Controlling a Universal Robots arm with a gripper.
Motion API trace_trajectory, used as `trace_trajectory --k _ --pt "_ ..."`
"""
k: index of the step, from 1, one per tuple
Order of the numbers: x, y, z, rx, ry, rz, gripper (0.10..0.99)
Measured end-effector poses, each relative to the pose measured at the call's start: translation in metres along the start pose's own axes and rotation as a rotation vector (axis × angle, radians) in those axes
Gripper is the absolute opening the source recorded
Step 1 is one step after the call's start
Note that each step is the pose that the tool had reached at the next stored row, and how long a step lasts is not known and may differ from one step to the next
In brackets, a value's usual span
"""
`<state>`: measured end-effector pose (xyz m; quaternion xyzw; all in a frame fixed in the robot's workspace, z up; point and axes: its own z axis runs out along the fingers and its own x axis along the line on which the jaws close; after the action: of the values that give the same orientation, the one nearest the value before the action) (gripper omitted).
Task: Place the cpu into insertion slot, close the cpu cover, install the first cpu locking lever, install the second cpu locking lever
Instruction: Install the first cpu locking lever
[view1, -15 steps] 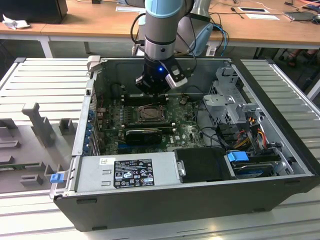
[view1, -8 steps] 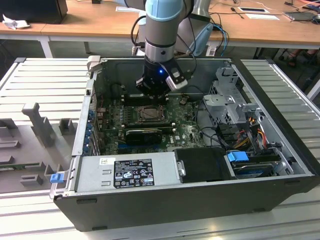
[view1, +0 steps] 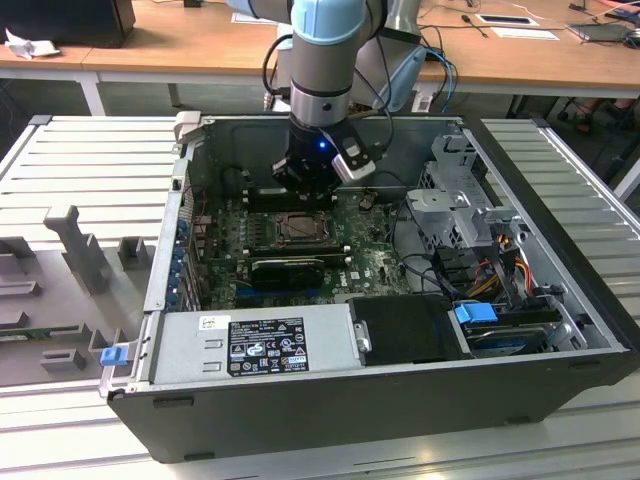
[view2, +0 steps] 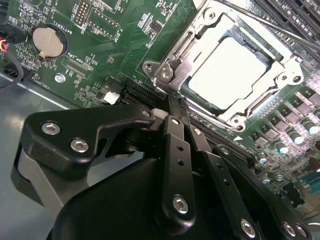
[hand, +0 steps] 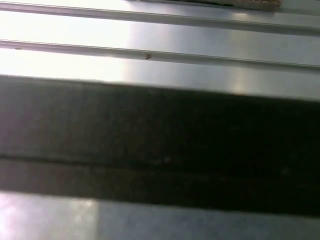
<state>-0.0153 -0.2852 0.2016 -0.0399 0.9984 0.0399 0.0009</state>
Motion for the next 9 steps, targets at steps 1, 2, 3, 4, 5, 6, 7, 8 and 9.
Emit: trace_trajectory --k 1,2,3,4,5,6,7,8,9 --pt "0.0000 -0.0001 0.0000 0.002 0.0006 0.000 0.106" --pt "0.0001 -0.0004 0.0001 0.004 0.0013 0.000 0.106" --pt "0.0002 -0.0004 0.0004 0.004 0.0013 0.000 0.106" --pt "0.0001 -0.0004 0.0003 0.004 0.0014 0.000 0.106" --pt "0.0000 -0.0005 0.0004 0.004 0.0014 0.000 0.106" --pt "-0.0002 -0.0004 0.0003 0.004 0.0013 0.000 0.106" --pt "-0.0002 -0.0003 -0.0003 0.003 0.0010 0.000 0.106" --pt "-0.0003 -0.0002 -0.0015 0.003 0.0007 0.000 0.106" --pt "-0.0003 -0.0001 -0.0027 0.003 0.0010 0.000 0.106"
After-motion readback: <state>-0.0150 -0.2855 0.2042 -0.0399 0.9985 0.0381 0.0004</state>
